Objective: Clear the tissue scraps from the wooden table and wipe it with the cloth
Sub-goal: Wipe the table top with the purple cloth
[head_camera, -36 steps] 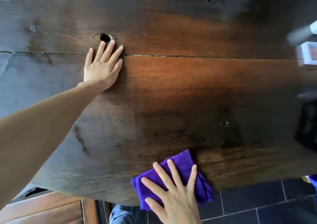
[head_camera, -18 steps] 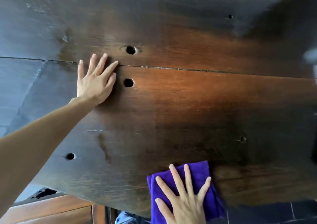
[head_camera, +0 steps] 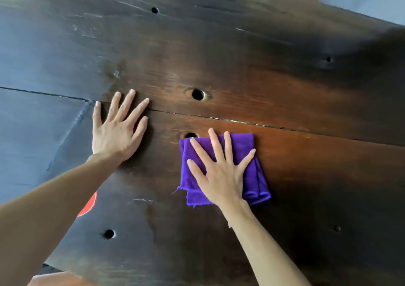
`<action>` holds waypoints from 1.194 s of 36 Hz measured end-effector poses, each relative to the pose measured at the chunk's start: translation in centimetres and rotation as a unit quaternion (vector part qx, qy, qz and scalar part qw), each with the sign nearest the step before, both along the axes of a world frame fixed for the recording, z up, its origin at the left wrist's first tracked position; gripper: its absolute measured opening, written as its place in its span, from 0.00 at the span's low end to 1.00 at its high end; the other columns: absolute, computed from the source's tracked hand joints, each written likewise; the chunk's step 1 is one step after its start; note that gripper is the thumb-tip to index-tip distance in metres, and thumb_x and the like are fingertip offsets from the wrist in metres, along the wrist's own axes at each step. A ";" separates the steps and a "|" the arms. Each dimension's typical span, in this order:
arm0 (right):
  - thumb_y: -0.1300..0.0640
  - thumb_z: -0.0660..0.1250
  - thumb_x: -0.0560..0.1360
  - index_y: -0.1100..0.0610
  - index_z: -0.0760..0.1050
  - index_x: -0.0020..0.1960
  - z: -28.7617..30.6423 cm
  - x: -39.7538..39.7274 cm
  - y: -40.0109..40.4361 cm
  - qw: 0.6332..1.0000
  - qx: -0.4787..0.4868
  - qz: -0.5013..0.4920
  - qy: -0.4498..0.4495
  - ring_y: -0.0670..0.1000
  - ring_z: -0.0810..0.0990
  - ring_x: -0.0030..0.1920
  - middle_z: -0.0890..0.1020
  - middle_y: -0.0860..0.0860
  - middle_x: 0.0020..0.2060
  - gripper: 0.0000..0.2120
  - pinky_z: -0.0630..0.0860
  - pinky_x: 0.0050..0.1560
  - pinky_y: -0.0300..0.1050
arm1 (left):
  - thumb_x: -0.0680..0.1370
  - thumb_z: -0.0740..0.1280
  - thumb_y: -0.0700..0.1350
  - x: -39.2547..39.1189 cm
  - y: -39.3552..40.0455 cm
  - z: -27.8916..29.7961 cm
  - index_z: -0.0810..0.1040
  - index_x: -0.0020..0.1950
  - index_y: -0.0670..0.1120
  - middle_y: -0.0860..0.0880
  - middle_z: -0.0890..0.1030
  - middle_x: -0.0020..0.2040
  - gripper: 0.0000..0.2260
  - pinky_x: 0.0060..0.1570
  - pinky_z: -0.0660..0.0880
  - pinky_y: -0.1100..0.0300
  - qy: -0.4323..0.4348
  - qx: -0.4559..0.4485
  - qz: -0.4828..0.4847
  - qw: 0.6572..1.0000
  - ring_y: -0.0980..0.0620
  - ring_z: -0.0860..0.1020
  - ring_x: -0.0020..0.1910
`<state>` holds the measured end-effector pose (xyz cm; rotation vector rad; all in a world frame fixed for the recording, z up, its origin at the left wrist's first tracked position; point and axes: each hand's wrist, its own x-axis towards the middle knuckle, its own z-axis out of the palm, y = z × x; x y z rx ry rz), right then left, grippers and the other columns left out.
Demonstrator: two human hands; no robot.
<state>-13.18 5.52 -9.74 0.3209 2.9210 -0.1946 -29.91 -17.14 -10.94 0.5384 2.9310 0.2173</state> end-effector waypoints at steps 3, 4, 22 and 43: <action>0.32 0.43 0.81 0.30 0.45 0.78 -0.3 -5.9 2.5 1.000 0.002 -0.009 0.017 0.56 0.45 0.82 0.50 0.45 0.82 0.26 0.46 0.64 0.85 | 0.84 0.46 0.61 -0.1 0.0 0.0 0.54 0.81 0.66 0.56 0.54 0.84 0.24 0.79 0.45 0.39 0.001 -0.007 0.005 1.000 0.50 0.50 0.83; 0.32 0.43 0.81 0.31 0.45 0.78 -0.4 -7.7 3.1 1.000 0.002 -0.010 0.023 0.56 0.45 0.82 0.50 0.45 0.82 0.26 0.46 0.64 0.85 | 0.84 0.47 0.61 -0.1 0.0 -0.1 0.54 0.81 0.66 0.57 0.55 0.84 0.24 0.79 0.46 0.40 0.003 -0.008 0.007 1.000 0.50 0.51 0.83; 0.30 0.39 0.78 0.30 0.47 0.77 0.0 -38.4 16.3 0.995 -0.009 -0.090 0.048 0.54 0.42 0.82 0.50 0.43 0.82 0.27 0.36 0.65 0.85 | 0.82 0.53 0.58 -0.3 -0.2 -0.6 0.62 0.81 0.62 0.55 0.57 0.84 0.25 0.77 0.53 0.35 0.031 -0.022 -0.003 0.999 0.49 0.55 0.83; 0.31 0.40 0.79 0.32 0.45 0.79 0.0 -40.2 7.7 0.998 -0.004 -0.023 0.064 0.58 0.40 0.81 0.46 0.44 0.82 0.28 0.35 0.61 0.87 | 0.83 0.53 0.58 -0.4 -0.3 -0.8 0.59 0.81 0.64 0.56 0.56 0.84 0.25 0.78 0.52 0.36 0.042 -0.024 -0.009 0.999 0.50 0.53 0.83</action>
